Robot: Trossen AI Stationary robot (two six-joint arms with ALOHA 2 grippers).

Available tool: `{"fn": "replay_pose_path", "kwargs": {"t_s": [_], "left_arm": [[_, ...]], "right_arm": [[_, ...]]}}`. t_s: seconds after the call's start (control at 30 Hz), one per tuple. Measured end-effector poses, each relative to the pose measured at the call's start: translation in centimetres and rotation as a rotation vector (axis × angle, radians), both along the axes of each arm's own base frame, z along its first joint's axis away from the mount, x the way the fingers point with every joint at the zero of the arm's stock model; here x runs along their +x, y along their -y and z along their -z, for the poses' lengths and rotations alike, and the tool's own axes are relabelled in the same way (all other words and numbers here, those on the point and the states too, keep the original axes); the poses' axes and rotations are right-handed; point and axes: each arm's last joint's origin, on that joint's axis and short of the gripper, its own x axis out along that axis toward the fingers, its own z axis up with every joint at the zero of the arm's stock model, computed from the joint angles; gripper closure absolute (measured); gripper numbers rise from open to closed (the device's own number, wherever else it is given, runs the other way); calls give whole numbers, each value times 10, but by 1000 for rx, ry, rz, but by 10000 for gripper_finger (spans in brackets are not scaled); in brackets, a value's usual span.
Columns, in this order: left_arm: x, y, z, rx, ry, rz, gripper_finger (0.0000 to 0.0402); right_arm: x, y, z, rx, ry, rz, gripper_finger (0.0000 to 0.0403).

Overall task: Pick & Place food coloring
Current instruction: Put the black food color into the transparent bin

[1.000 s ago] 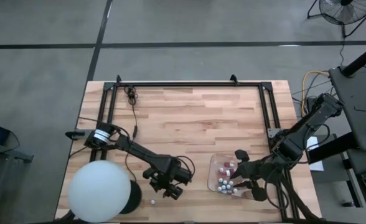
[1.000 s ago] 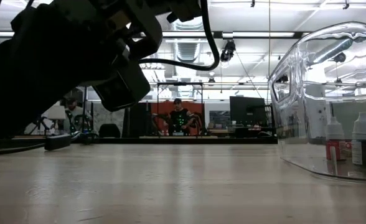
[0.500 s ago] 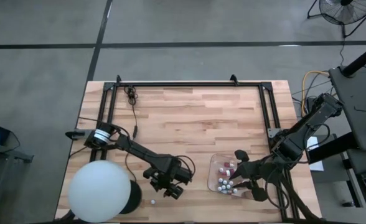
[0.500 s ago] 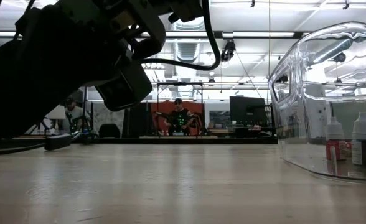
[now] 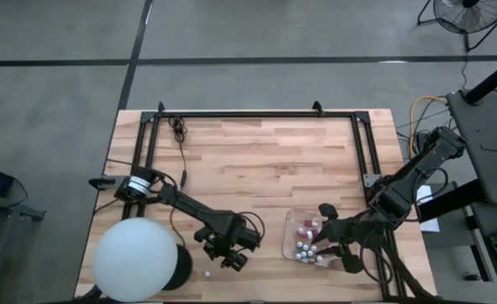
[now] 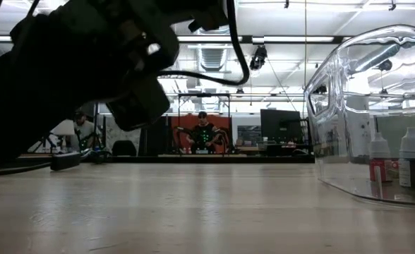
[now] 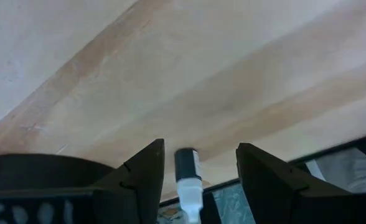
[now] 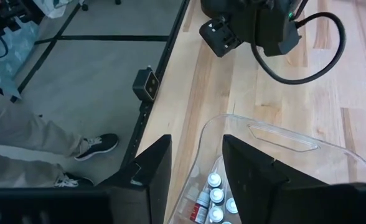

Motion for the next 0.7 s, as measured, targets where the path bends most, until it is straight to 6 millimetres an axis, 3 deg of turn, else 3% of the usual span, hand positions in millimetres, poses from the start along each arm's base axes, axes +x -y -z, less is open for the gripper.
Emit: {"fn": "replay_pose_path", "kwargs": {"t_s": [0.7], "left_arm": [[-7,0,4,-119,-64,61,230]], "right_arm": [[0,0,0,-1,6,0,277]]}}
